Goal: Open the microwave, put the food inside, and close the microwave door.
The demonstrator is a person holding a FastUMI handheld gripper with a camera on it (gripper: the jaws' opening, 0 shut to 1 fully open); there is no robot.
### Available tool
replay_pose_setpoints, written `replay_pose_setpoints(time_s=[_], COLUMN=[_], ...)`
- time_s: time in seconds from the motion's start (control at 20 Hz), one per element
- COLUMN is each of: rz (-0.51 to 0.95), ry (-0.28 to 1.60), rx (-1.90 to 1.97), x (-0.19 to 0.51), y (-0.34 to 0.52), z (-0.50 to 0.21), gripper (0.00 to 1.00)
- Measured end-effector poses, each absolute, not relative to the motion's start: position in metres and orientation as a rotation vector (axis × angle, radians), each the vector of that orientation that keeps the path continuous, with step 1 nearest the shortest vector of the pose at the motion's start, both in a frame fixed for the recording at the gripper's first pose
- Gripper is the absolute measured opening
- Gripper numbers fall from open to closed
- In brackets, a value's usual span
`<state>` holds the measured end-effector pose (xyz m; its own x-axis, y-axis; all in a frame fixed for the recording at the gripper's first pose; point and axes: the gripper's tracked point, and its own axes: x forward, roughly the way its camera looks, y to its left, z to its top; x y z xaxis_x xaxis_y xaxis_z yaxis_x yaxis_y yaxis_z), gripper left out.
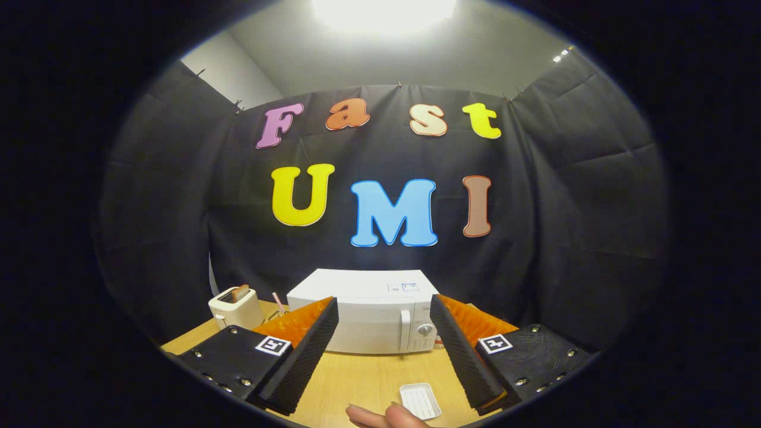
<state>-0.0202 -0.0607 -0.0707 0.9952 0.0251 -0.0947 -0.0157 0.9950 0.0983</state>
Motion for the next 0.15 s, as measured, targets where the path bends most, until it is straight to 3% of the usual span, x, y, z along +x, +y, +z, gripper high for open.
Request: replay_pose_setpoints(time_s=[0.15], rz=[-0.002], ry=[0.102], rx=[0.098], x=[-0.0157], y=[-0.0671], z=[-0.0745], gripper=[0.99])
